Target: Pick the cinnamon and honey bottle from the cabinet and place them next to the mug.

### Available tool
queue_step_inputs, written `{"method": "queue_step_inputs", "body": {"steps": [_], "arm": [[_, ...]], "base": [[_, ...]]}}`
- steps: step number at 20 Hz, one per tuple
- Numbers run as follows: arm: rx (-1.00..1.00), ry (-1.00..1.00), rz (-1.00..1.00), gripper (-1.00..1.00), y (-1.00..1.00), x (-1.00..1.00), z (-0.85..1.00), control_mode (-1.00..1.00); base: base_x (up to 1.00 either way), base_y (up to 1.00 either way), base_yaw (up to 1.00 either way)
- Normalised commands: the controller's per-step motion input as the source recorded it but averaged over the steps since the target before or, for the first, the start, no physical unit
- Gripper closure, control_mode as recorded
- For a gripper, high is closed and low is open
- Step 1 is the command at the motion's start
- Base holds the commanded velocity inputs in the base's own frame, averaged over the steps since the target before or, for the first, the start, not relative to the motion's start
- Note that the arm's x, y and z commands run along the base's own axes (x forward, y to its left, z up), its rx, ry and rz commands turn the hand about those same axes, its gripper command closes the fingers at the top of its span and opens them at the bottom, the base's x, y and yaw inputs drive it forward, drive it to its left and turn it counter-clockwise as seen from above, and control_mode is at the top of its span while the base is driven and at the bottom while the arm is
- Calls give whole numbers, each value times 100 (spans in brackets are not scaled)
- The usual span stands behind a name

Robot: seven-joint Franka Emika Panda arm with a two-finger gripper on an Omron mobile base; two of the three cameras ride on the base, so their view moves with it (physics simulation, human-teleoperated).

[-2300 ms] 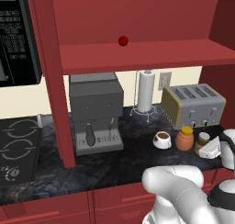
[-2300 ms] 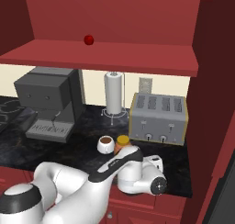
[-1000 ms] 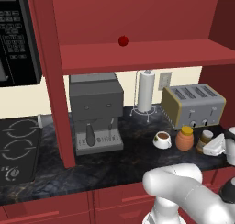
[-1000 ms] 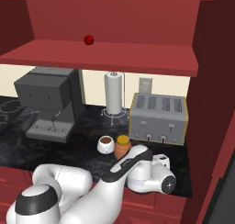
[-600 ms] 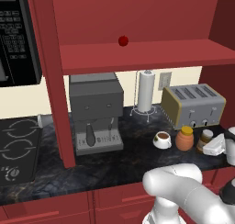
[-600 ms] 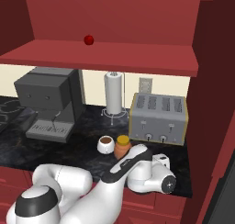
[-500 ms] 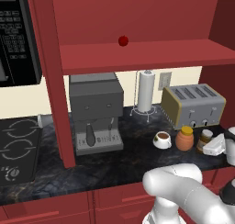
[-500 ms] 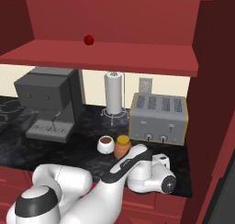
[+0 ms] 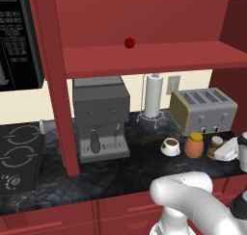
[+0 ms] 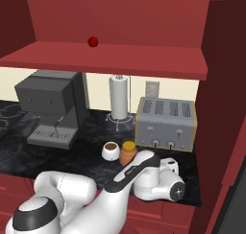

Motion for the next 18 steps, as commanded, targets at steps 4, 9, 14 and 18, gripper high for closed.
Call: {"method": "queue_step_inputs", "body": {"steps": [4, 9, 14, 18], "arm": [[0, -1, 0, -100, 1, -1, 65, -100], [0, -7, 0, -100, 21, -10, 87, -100], [0, -7, -1, -100, 49, -31, 74, -100], [-1, -1, -7, -100, 88, -51, 49, -100]], "base": [[0, 0, 0], [0, 0, 0], [0, 0, 0], [0, 0, 0]]}}
